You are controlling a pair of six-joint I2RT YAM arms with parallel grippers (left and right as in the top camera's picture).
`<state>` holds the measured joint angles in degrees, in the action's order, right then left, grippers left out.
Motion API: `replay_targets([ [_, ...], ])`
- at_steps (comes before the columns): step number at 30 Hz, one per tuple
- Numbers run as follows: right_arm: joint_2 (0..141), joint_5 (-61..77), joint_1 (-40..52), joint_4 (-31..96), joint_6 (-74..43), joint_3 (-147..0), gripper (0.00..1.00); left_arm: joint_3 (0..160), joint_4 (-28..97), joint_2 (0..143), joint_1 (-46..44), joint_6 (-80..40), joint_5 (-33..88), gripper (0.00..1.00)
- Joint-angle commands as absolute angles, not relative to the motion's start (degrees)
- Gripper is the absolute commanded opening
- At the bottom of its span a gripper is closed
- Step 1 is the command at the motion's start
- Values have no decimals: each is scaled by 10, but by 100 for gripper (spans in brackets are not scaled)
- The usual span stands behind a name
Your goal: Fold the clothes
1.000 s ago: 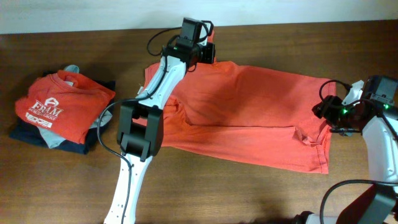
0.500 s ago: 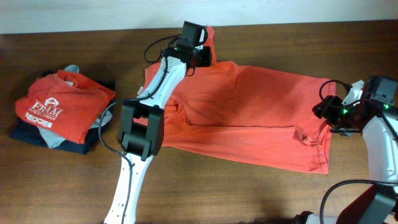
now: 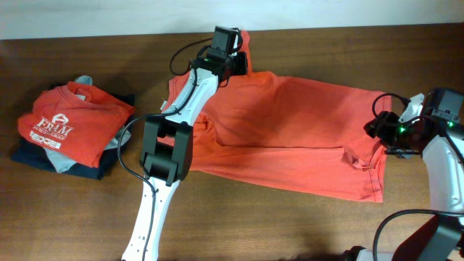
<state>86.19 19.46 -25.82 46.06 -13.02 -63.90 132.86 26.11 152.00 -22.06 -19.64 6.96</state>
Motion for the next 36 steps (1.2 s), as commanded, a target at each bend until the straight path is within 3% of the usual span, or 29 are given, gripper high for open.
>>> replay_targets([
  [1,857,188,-255,461,-124,-647,63,1331,259,1525,-220,-201,62,30],
  [3,857,188,-255,460,-124,-647,63,1331,259,1525,-220,-201,62,21],
  [5,857,188,-255,460,-124,-647,63,1331,259,1525,-220,-197,62,21],
  [9,857,188,-255,460,-124,-647,63,1331,265,1527,-220,-197,62,37],
  [13,857,188,-255,461,-124,-647,62,1331,264,1533,-220,-197,62,39],
  [16,857,188,-255,461,-124,-647,62,1331,260,1538,-220,-197,61,28],
  [20,857,188,-255,461,-124,-647,62,1332,253,1541,-219,-168,62,0],
  [36,857,188,-255,447,-125,-647,62,1419,528,1412,-223,-61,47,0],
])
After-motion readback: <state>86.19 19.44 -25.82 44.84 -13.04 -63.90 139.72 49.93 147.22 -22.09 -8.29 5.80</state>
